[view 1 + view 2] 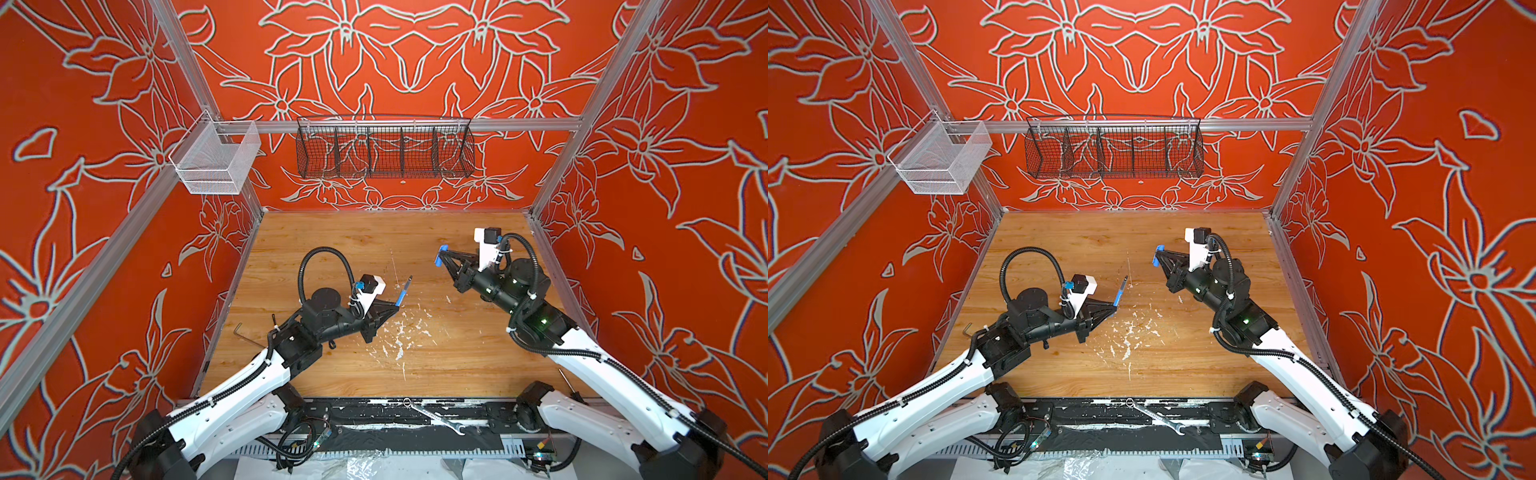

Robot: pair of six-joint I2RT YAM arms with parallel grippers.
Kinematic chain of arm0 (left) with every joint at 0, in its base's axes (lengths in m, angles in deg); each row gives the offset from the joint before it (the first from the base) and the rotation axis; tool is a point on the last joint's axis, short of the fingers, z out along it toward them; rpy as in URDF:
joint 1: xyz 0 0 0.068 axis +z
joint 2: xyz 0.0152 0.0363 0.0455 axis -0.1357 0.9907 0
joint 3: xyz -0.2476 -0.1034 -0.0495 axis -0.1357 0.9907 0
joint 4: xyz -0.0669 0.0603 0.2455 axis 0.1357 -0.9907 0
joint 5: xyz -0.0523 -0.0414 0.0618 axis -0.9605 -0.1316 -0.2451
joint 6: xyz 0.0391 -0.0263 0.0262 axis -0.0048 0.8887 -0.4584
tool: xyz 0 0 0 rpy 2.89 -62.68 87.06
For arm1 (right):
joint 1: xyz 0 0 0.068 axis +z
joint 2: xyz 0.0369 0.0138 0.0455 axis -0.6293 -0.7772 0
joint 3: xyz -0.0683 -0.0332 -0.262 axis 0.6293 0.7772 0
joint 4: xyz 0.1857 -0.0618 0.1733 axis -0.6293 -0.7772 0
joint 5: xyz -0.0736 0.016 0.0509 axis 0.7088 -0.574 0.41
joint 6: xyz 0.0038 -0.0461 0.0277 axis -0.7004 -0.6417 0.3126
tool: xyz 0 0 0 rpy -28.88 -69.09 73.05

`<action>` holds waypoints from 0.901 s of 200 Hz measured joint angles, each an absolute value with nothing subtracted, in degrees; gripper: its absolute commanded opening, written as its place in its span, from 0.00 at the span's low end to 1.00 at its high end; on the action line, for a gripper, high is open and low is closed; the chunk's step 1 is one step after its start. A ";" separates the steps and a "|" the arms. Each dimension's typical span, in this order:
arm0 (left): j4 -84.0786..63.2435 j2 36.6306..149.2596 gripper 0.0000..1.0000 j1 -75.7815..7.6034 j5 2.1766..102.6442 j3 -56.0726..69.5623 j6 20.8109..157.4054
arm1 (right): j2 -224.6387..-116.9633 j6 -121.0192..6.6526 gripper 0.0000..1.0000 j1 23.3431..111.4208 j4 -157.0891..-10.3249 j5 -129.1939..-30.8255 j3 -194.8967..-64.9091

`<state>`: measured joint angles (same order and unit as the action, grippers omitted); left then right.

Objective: Insert the pens into the pen caps

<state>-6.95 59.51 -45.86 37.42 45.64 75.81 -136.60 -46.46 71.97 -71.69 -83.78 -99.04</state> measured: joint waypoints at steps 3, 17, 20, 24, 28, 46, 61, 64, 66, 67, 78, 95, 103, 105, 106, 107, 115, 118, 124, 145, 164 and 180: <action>-7.00 59.51 0.00 -45.99 37.58 45.64 75.66 | -136.67 -46.28 0.06 71.97 -71.24 -83.93 -99.04; -7.37 59.51 0.00 -46.80 38.82 45.60 75.00 | -137.06 -45.58 0.06 71.97 -69.22 -84.92 -99.04; -7.54 59.51 0.00 -46.98 39.13 45.56 74.92 | -137.19 -45.41 0.06 71.97 -68.83 -85.11 -99.04; -7.81 59.53 0.00 -47.26 39.70 45.45 74.76 | -137.37 -45.28 0.06 71.97 -68.31 -85.40 -99.04; -8.05 59.58 0.00 -47.61 40.22 45.34 74.57 | -137.61 -45.06 0.06 71.97 -67.76 -85.73 -99.04; -8.79 59.97 0.00 -49.40 43.67 44.75 73.61 | -138.77 -44.34 0.06 72.06 -65.33 -86.91 -99.04; -9.34 60.36 0.00 -51.15 47.00 44.33 72.64 | -139.97 -44.03 0.06 72.45 -63.52 -87.67 -99.06; -9.36 60.45 0.00 -51.48 47.65 44.27 72.43 | -140.19 -43.99 0.06 72.56 -63.26 -87.83 -99.06; -9.40 60.52 0.00 -51.70 48.02 44.24 72.38 | -140.36 -43.97 0.06 72.65 -63.06 -87.89 -99.06; -9.40 60.52 0.00 -51.76 48.20 44.22 72.34 | -140.39 -43.97 0.06 72.67 -63.02 -87.91 -99.06; -9.47 60.69 0.00 -52.46 50.10 44.20 71.86 | -141.17 -43.94 0.06 73.46 -62.36 -88.07 -99.09; -9.47 60.69 0.00 -52.90 52.02 44.20 71.33 | -141.96 -44.03 0.06 74.83 -61.86 -88.26 -99.15; -9.47 60.69 0.00 -52.90 52.92 44.20 71.09 | -142.24 -44.16 0.06 75.45 -61.57 -88.39 -99.15; -9.49 60.69 0.00 -52.92 53.16 44.20 71.05 | -142.27 -44.21 0.06 75.60 -61.53 -88.39 -99.15; -9.49 60.69 0.00 -52.90 53.18 44.20 71.05 | -142.29 -44.21 0.06 75.64 -61.53 -88.39 -99.15; -9.49 60.69 0.00 -52.90 53.27 44.20 71.03 | -142.29 -44.21 0.06 75.69 -61.53 -88.42 -99.15; -9.47 60.69 0.00 -52.92 53.77 44.20 70.94 | -142.48 -44.23 0.06 76.19 -61.31 -88.48 -99.15; -9.47 60.69 0.00 -52.92 53.86 44.20 70.92 | -142.53 -44.25 0.06 76.36 -61.25 -88.52 -99.15; -9.49 60.63 0.00 -52.92 54.16 44.20 70.87 | -142.59 -44.25 0.06 76.67 -61.16 -88.52 -99.15; -9.47 60.41 0.00 -52.92 54.91 44.20 70.81 | -142.83 -44.27 0.06 77.37 -60.68 -88.81 -99.15; -9.47 60.32 0.00 -52.92 55.37 44.20 70.81 | -142.92 -44.21 0.06 77.76 -59.78 -89.14 -99.15; -9.47 60.23 0.00 -52.92 55.63 44.20 70.81 | -142.99 -44.18 0.06 78.02 -59.30 -89.46 -99.15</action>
<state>-9.47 60.23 -52.92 55.63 44.20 70.81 -142.99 -44.18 78.02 -59.30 -89.46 -99.15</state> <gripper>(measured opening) 0.096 0.145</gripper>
